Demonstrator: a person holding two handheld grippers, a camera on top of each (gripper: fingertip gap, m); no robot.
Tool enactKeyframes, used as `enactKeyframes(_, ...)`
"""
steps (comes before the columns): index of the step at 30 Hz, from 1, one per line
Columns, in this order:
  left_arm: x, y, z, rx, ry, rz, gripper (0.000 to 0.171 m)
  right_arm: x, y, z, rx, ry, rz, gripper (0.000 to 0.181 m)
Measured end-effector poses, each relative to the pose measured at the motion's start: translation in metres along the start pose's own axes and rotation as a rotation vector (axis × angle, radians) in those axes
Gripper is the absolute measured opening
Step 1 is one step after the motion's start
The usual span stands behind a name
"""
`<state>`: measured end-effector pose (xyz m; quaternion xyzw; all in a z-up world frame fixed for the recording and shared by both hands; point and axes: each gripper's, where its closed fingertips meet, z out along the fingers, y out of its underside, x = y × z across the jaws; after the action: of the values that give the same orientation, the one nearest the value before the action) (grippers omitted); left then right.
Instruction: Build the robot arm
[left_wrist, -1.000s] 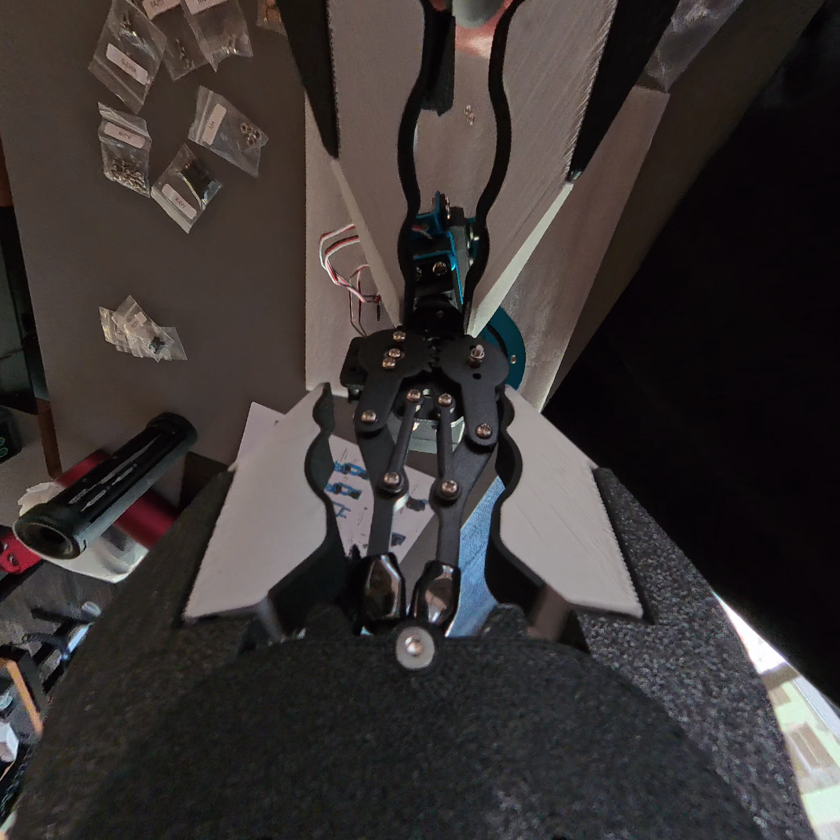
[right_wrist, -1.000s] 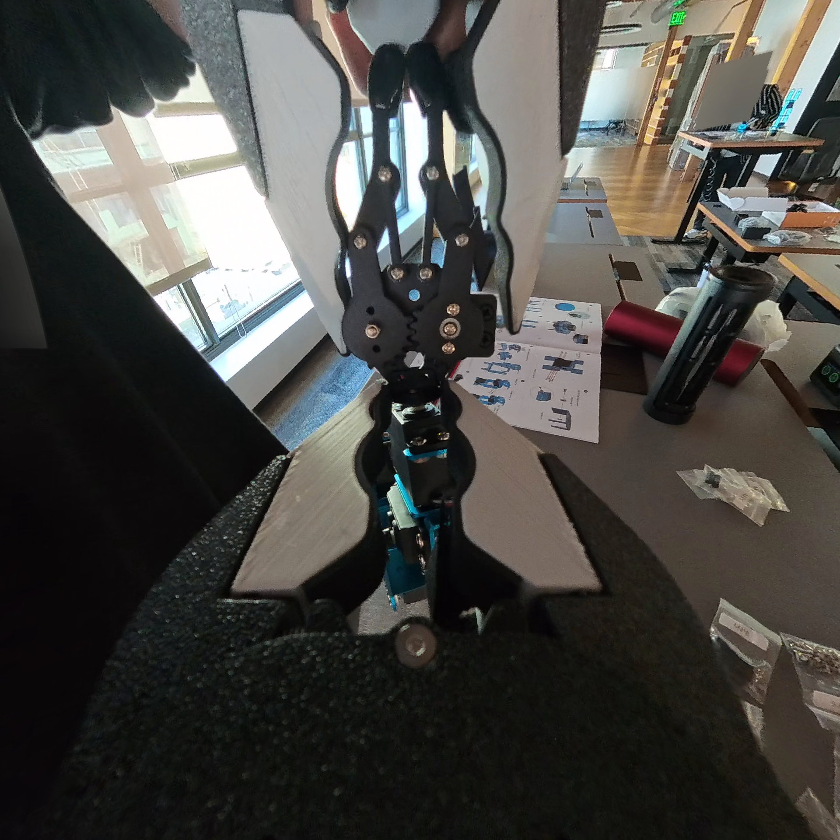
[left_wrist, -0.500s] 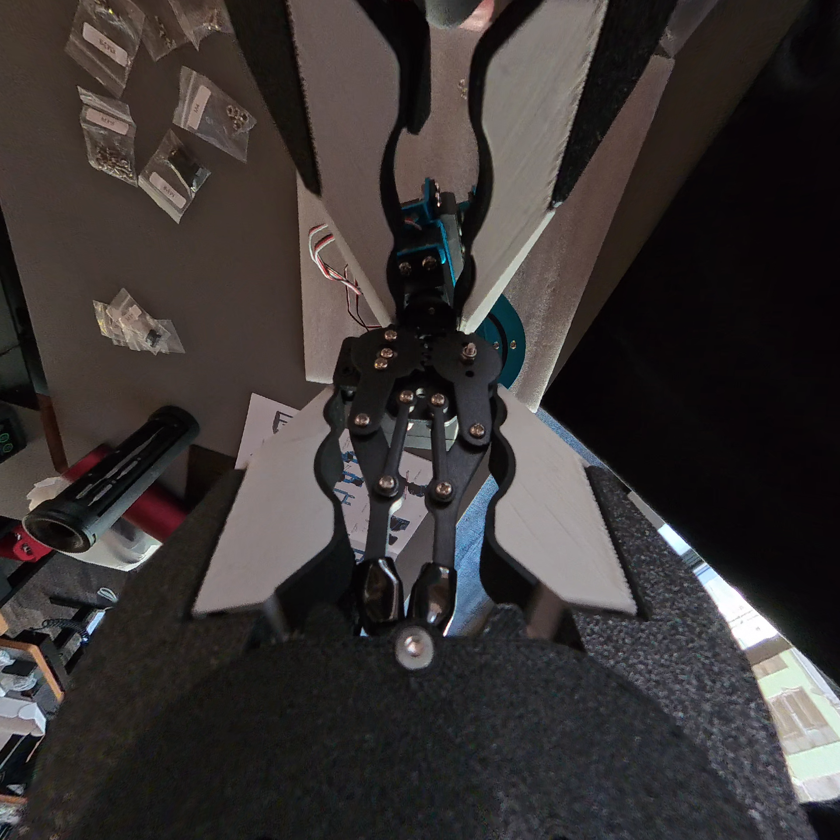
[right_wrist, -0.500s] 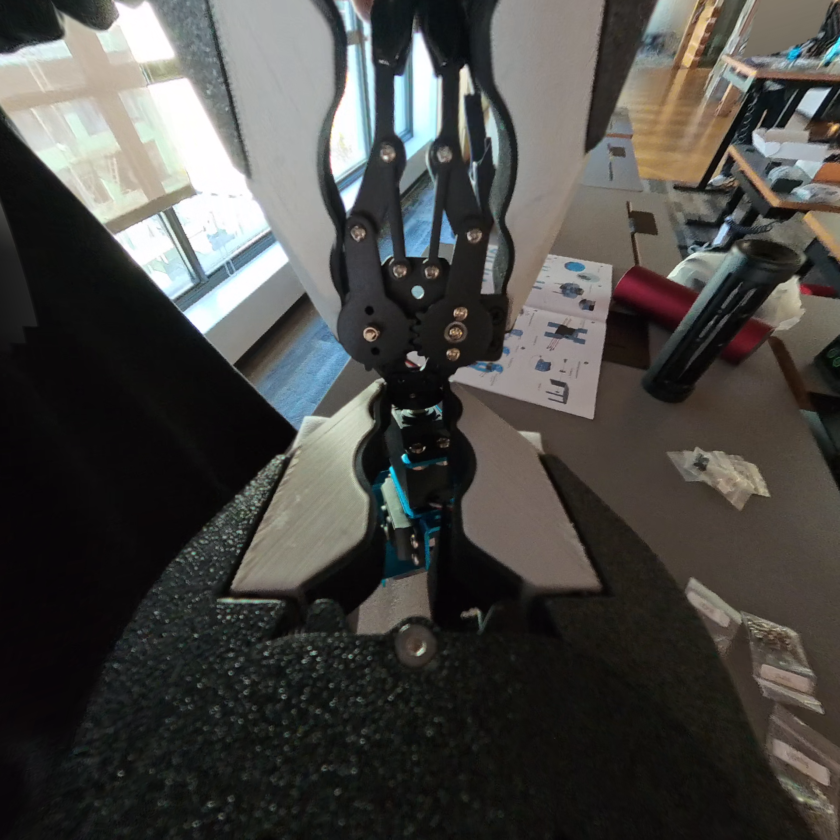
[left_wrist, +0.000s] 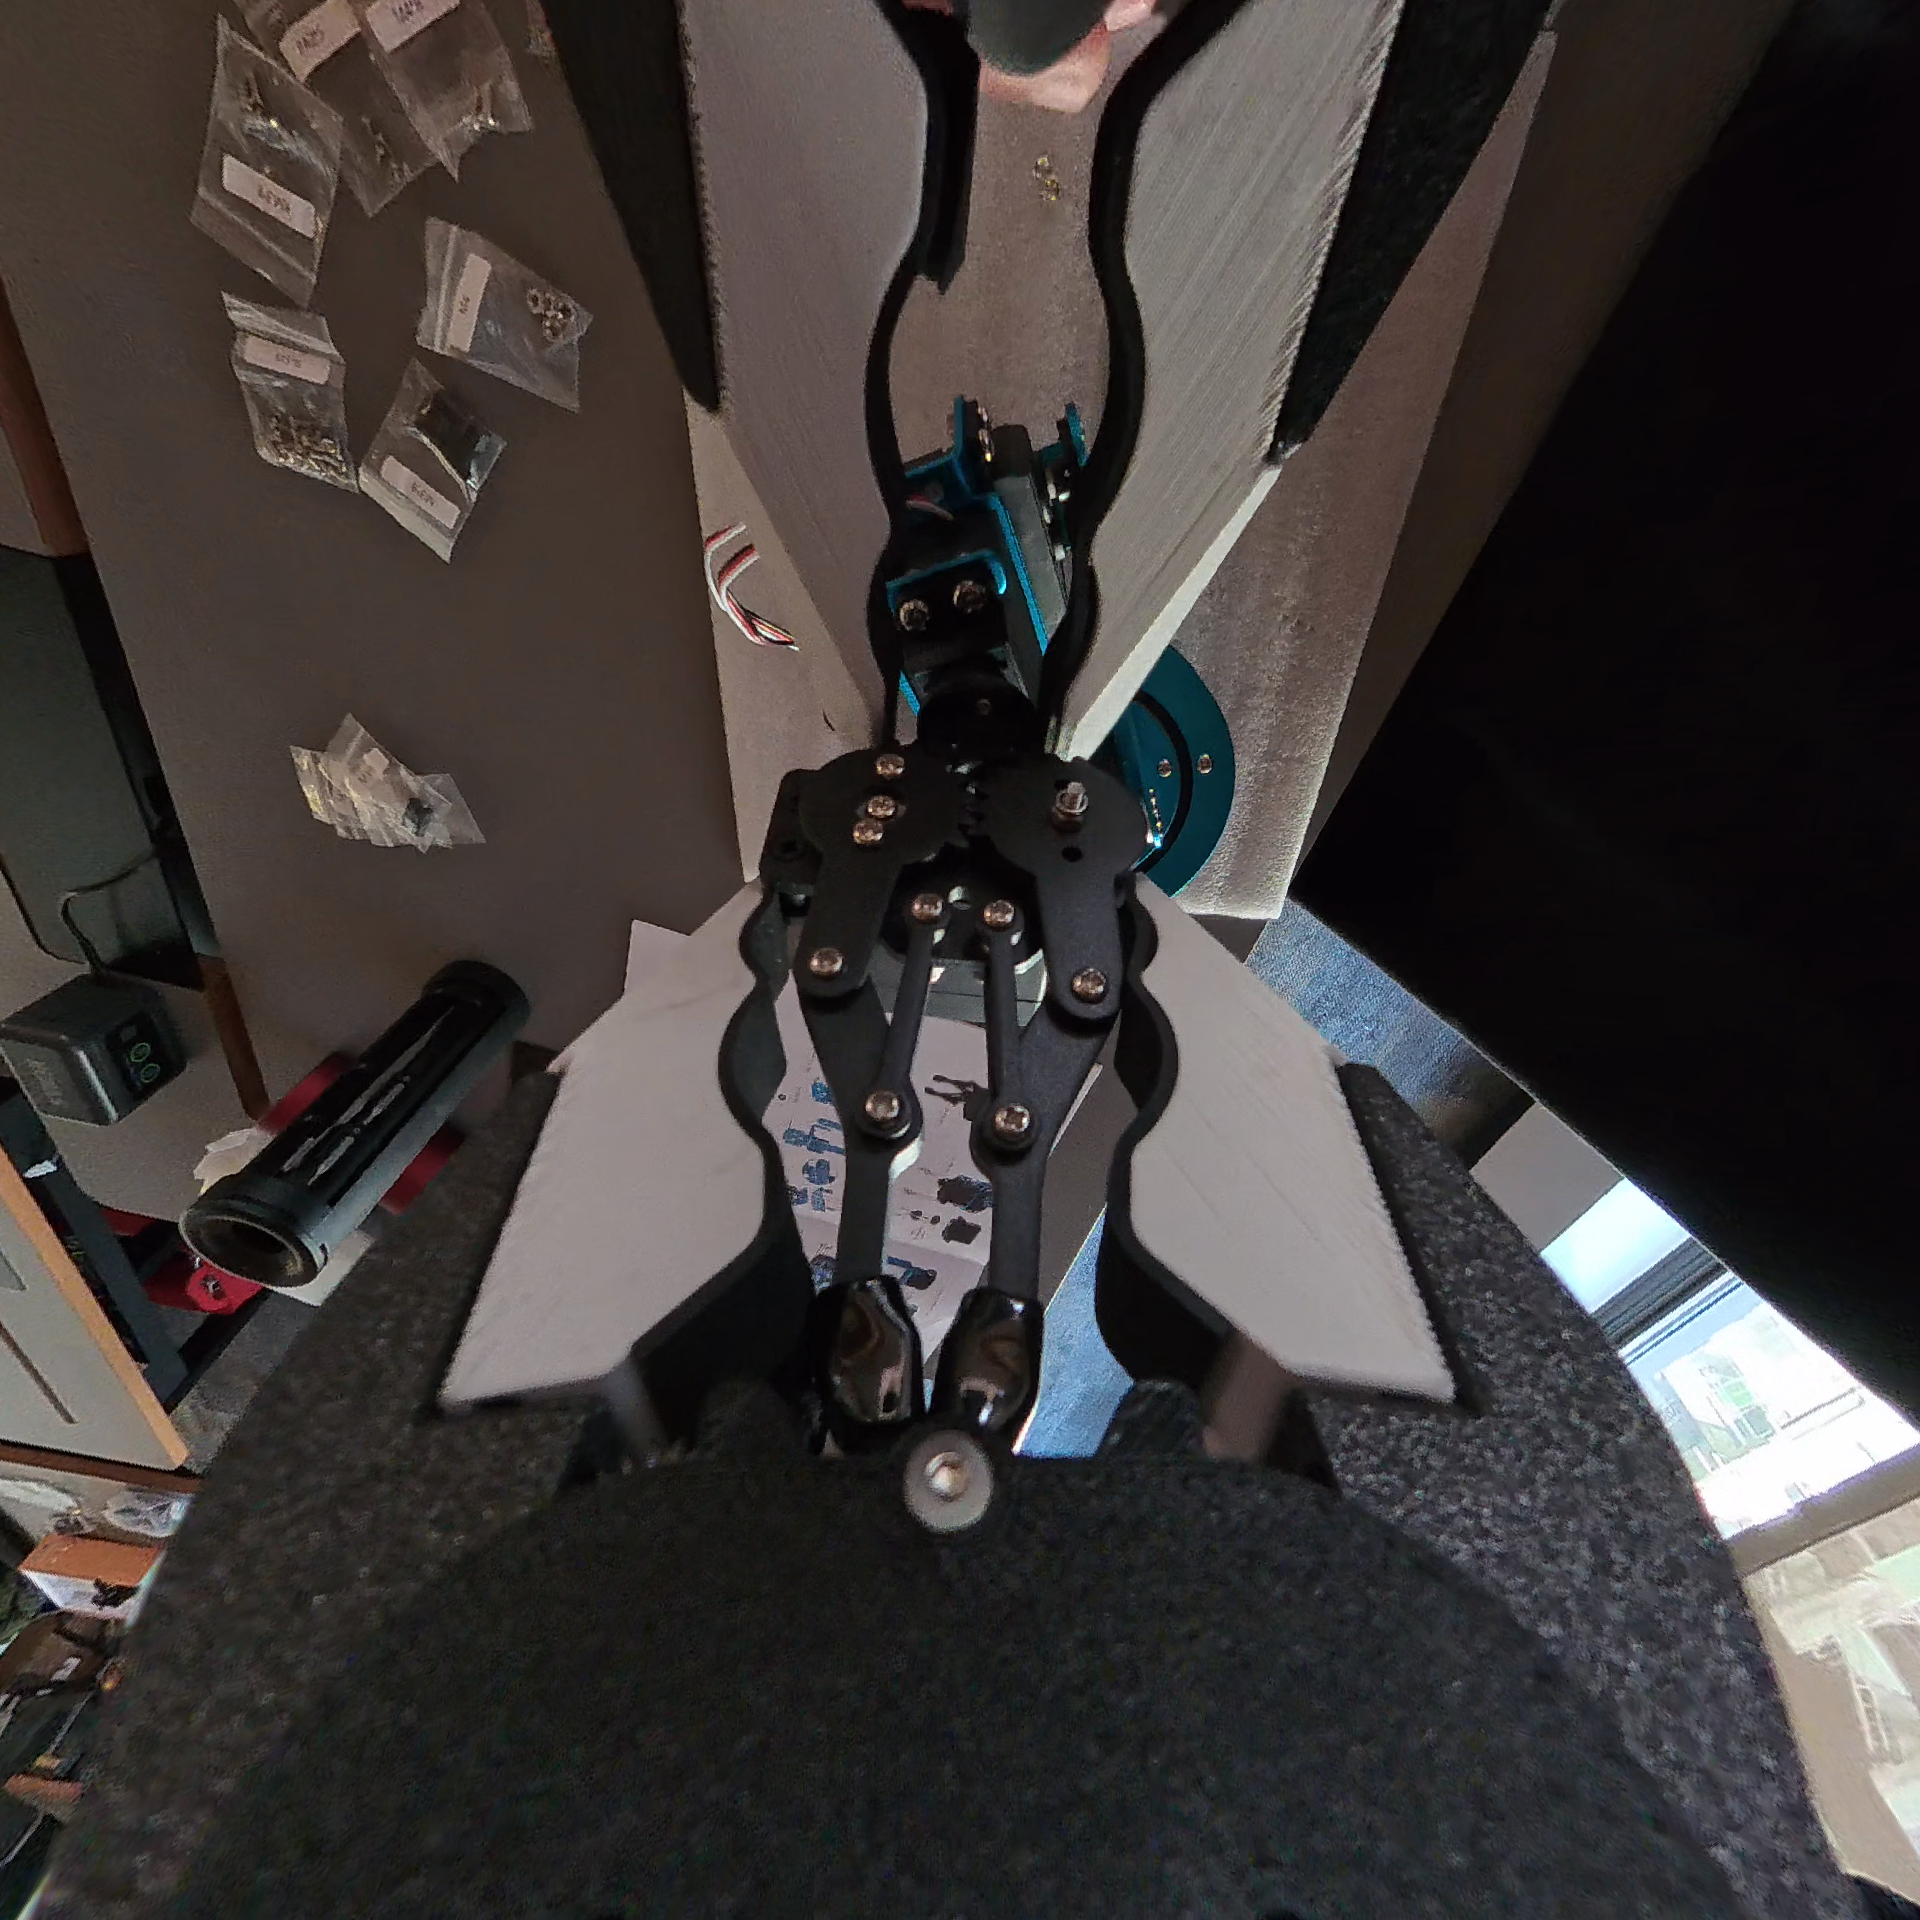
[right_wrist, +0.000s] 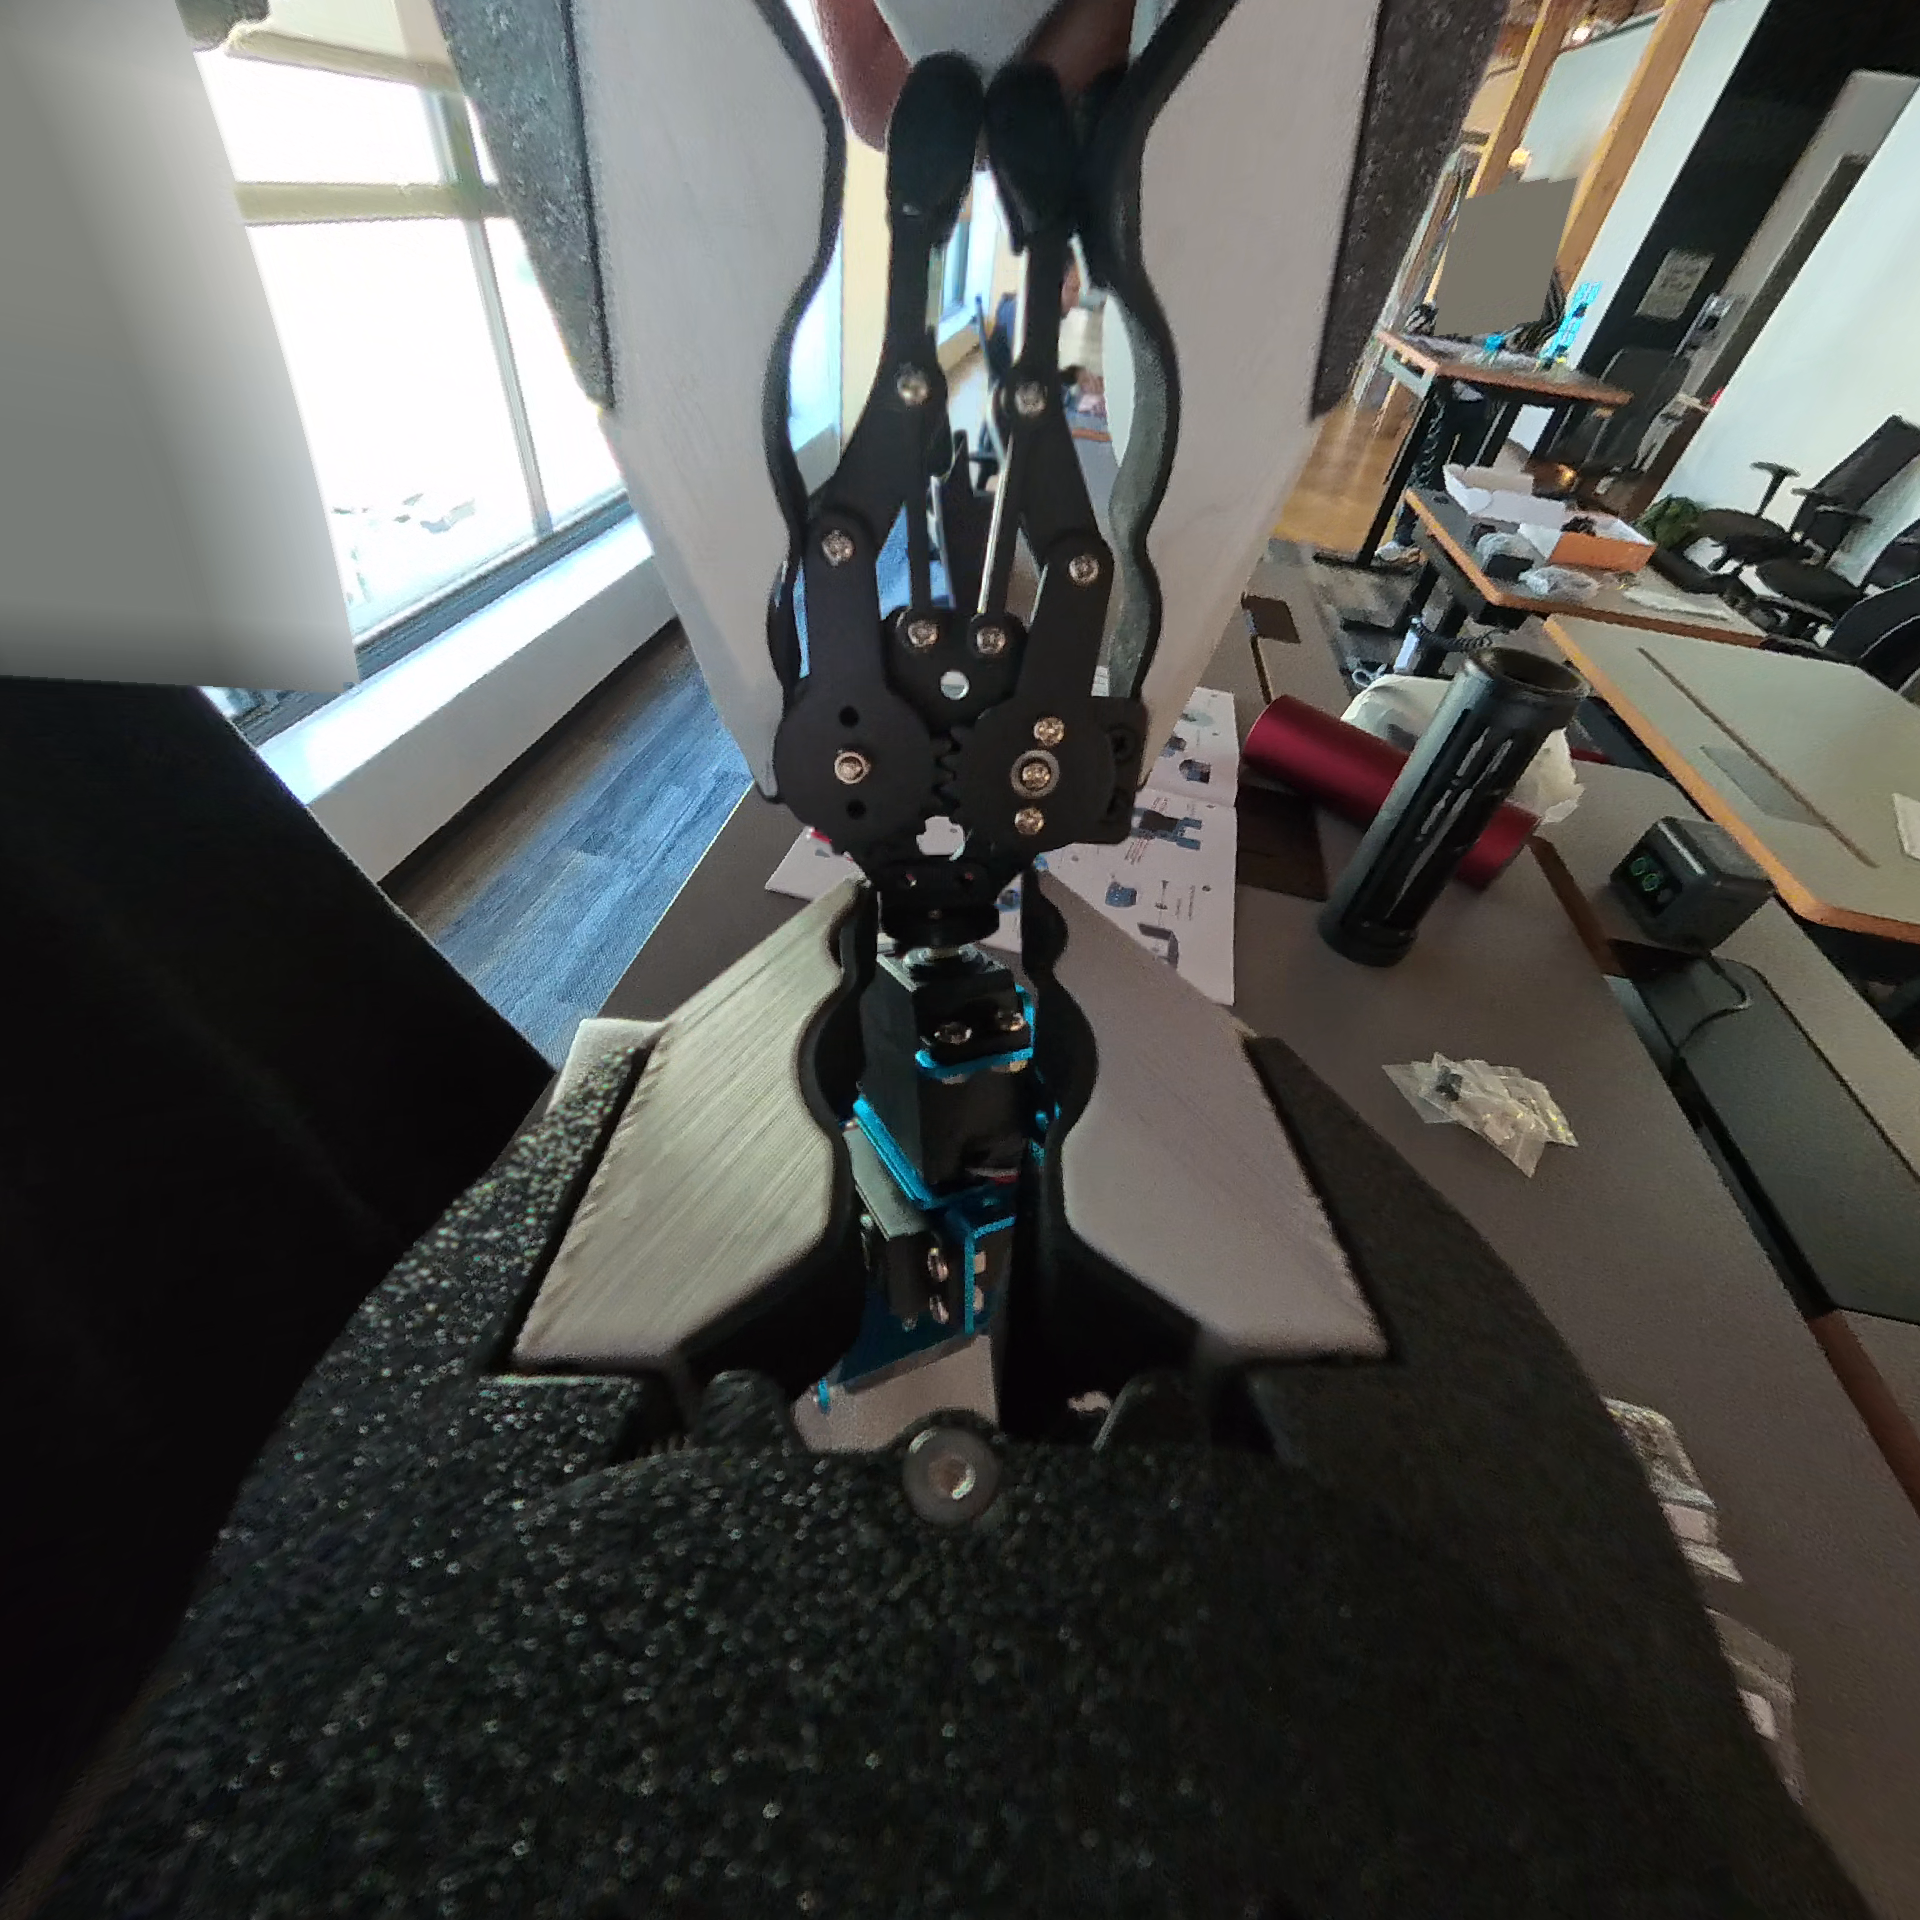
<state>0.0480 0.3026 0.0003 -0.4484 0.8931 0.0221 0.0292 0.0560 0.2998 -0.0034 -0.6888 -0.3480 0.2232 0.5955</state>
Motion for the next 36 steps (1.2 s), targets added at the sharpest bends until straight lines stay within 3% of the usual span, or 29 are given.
enactKeyframes(7, 0.001, 0.000, 0.000, 0.003, 0.004, -0.001, 0.064, -0.002, 0.001, 0.000, 0.039, 0.034, -0.009, 0.020)
enactKeyframes(16, 0.001, 0.002, 0.000, 0.045, -0.027, -0.008, 0.063, -0.001, 0.000, 0.001, 0.069, 0.053, 0.008, 0.024)
enactKeyframes(18, 0.001, 0.003, 0.002, 0.068, -0.041, -0.017, 0.063, -0.002, -0.003, -0.012, 0.100, 0.044, 0.045, 0.052)
enactKeyframes(20, 0.001, 0.004, 0.003, 0.085, -0.046, -0.018, 0.063, 0.002, -0.004, -0.035, 0.200, 0.056, 0.108, 0.063)
enactKeyframes(22, 0.002, 0.004, 0.004, 0.106, -0.050, -0.028, 0.063, 0.010, 0.021, -0.050, 0.240, 0.063, 0.228, 0.076)
enactKeyframes(25, 0.002, 0.005, 0.007, 0.138, -0.054, -0.054, 0.064, 0.007, 0.069, -0.043, 0.228, -0.004, 0.401, 0.091)
enactKeyframes(31, 0.003, 0.010, 0.014, 0.222, -0.077, -0.094, 0.064, 0.003, 0.079, -0.017, 0.208, -0.116, 0.390, 0.092)
enactKeyframes(36, 0.007, 0.013, 0.021, 0.339, -0.105, -0.100, 0.064, -0.006, 0.073, -0.003, 0.189, -0.249, 0.392, 0.076)
